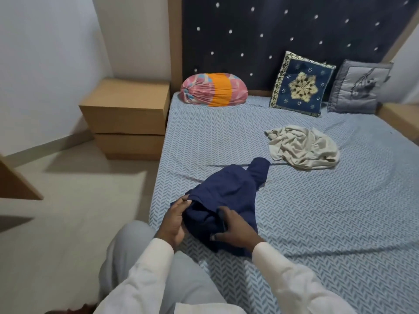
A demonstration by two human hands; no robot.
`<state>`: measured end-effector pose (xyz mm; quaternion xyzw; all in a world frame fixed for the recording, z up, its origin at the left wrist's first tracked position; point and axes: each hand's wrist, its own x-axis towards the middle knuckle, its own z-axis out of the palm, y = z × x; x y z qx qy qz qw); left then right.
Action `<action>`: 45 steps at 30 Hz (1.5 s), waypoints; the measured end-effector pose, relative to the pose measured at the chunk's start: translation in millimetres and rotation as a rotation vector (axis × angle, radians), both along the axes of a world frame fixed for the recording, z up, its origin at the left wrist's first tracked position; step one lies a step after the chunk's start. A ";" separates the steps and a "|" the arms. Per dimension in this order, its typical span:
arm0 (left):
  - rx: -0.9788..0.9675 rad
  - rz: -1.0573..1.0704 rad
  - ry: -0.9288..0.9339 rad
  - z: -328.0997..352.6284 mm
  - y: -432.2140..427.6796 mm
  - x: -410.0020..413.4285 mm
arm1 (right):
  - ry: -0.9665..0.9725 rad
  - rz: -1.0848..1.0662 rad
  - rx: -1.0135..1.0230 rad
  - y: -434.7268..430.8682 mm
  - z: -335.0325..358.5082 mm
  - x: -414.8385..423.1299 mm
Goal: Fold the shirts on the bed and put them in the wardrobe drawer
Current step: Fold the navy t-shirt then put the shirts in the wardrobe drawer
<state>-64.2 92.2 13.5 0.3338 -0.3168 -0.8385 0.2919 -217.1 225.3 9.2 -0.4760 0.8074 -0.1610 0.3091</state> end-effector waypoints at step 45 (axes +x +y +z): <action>-0.602 -0.167 -0.454 -10.6 11.2 9.1 | 0.267 -0.252 -0.098 18.3 21.0 -31.9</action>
